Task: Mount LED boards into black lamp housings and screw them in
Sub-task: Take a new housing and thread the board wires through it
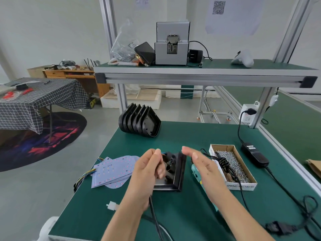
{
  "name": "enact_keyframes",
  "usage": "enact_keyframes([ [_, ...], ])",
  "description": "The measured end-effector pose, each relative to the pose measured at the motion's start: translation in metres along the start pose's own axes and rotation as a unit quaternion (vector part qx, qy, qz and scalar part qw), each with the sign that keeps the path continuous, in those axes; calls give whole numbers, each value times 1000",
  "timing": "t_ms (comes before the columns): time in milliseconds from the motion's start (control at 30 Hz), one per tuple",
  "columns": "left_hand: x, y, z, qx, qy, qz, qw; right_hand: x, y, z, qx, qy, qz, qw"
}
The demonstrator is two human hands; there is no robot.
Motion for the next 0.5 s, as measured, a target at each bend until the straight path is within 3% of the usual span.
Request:
enact_keyframes([
  [100, 8, -1, 8, 32, 142, -49, 988, 9, -2, -36, -81, -123, -50, 988],
  [233, 21, 2, 15, 29, 174, -82, 981, 36, -1, -50, -95, -238, -105, 961],
  [500, 22, 11, 20, 56, 308, -92, 945, 18, -9, -46, -118, -308, -39, 943],
])
Point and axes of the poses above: each hand's wrist, its own y-axis towards the middle knuckle, its own x-axis out of the palm, z = x × y, the point moved 6 cm from there along y, towards the middle knuckle, and after that the axes turned 10 degrees about x, right-handed, at the moved point
